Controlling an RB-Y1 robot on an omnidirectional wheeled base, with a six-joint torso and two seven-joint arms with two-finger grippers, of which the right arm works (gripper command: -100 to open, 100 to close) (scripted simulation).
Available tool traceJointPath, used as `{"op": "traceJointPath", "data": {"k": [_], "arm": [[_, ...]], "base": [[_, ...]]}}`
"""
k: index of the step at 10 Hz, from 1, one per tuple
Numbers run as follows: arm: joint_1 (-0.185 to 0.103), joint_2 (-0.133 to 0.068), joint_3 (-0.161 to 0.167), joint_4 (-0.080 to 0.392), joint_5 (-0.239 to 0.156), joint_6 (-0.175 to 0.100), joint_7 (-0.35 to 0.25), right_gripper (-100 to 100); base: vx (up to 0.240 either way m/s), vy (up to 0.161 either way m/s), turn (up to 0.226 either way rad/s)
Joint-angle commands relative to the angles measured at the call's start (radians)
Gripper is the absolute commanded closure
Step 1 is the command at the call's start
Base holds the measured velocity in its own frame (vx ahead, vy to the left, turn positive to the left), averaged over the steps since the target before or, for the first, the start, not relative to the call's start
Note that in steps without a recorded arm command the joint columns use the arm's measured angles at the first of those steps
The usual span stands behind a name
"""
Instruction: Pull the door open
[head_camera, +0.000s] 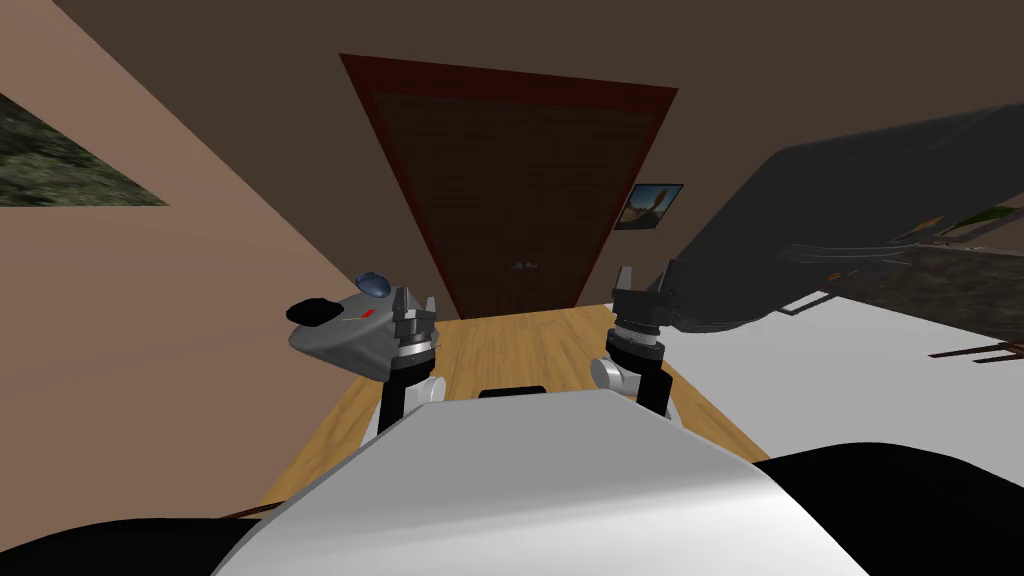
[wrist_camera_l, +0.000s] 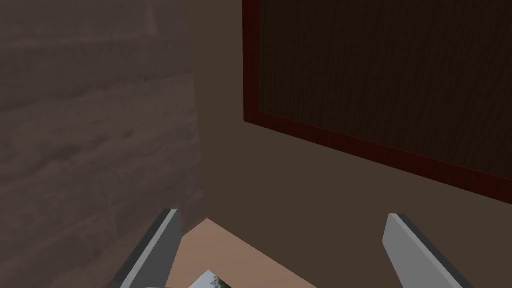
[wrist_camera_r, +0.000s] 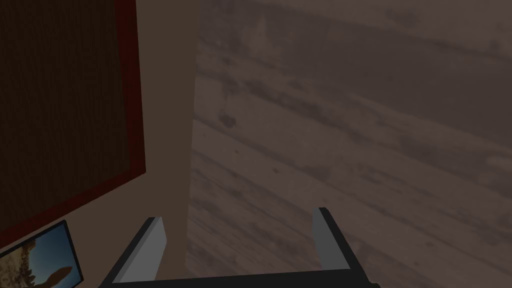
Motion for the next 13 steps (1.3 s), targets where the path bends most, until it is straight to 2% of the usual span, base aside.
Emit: {"op": "traceJointPath", "data": {"k": [1, 8, 13], "arm": [[-0.011, -0.006, -0.001, 0.03, 0.0, -0.004, -0.002, -100], [-0.063, -0.032, -0.007, 0.178, -0.002, -0.022, -0.01, -100], [-0.112, -0.052, -0.012, 0.312, -0.004, -0.039, -0.018, -100]], "base": [[0.039, -0.007, 0.038], [0.097, -0.009, 0.03], [0.09, -0.014, 0.04]]}}
